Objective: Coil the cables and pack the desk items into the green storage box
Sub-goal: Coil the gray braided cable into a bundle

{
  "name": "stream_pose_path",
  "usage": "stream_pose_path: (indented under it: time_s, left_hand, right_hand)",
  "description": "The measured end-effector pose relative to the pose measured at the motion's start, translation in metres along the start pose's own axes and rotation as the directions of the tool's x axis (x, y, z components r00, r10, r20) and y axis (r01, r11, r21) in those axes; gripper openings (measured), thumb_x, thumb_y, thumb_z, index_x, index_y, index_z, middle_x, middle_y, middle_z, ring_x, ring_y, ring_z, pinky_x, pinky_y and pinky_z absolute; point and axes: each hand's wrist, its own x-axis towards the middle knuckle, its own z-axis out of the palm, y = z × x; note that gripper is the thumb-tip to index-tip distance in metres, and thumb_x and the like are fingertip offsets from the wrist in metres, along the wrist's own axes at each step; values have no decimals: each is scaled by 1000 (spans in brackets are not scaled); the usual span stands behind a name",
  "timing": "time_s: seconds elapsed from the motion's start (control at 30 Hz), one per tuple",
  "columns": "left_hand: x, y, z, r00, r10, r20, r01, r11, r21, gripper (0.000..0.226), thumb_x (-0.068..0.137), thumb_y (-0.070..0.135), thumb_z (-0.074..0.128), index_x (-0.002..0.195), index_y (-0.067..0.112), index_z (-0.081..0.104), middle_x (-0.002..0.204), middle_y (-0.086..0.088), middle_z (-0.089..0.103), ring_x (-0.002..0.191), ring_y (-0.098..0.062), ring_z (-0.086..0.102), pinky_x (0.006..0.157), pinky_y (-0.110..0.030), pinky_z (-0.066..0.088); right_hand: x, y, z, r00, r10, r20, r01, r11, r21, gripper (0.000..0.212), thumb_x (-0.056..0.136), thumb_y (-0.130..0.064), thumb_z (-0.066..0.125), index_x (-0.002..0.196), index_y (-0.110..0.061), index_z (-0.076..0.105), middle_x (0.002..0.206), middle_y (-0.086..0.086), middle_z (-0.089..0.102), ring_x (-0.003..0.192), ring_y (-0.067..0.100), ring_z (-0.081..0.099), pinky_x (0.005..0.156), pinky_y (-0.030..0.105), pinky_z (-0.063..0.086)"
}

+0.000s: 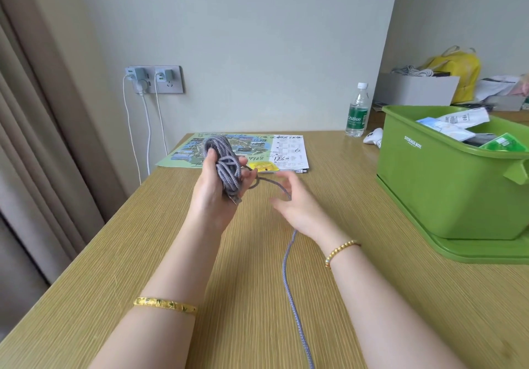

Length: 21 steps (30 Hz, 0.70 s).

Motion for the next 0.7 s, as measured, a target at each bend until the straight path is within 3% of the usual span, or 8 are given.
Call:
stream_pose_path:
  time_s: [0.1,0.2,0.27,0.37,0.5,0.6,0.7]
  left_hand:
    - [0,-4,-2,1000,-29,-8,29,1000,11,40,101,36,33,87,5,53,60,-3,65,46,-12,55,61,-25,58]
    - [-1,-6,-3,998,-57,9,57,998,11,39,100,34,35,86,4,54,60,-5,65,46,-12,56,61,-26,58]
    - [-1,-4,-4,995,-98,12,98,995,18,37,100,33,36,84,5,53,58,-5,63,44,-11,54,57,-26,58]
    - [-4,-1,-4,962,-266,66,254,956,149,29,98,35,38,83,13,50,51,-1,54,36,-7,45,43,-20,53]
    - [-13,-6,2,874,-453,175,351,839,416,27,97,35,38,81,15,49,48,-1,50,33,-6,40,34,-18,47]
    - [-15,-4,6,868,-406,285,281,876,391,25,94,36,39,82,15,47,46,0,47,32,-6,38,33,-18,45]
    - [-10,1,6,951,-229,208,196,966,167,29,99,35,33,82,16,46,48,1,48,34,-5,39,38,-19,49]
  right_hand:
    - [0,-3,5,944,-324,-69,312,939,-148,36,87,-13,61,122,-19,57,122,-2,55,116,11,48,100,22,34]
    - [1,-1,6,917,-376,-129,357,922,-153,22,89,-11,56,107,-15,68,107,-1,67,100,13,59,89,25,43]
    - [3,0,4,932,-327,-157,319,945,-78,18,90,-9,54,97,-14,70,90,-2,68,80,9,59,76,25,46]
    - [5,0,-3,984,-148,-96,156,984,85,25,92,-12,52,78,-27,65,64,-10,58,53,5,48,57,24,38]
    - [4,7,-6,1000,-20,17,20,1000,-18,29,95,-14,47,71,-22,60,61,-7,55,55,8,45,53,24,33]
    - [4,13,-10,993,85,85,-72,987,-145,38,96,-14,45,60,-23,55,55,-9,50,49,7,40,45,20,29]
    - [4,14,-10,980,115,160,-84,979,-186,29,97,-13,44,75,-17,63,60,-4,52,49,8,40,44,19,31]
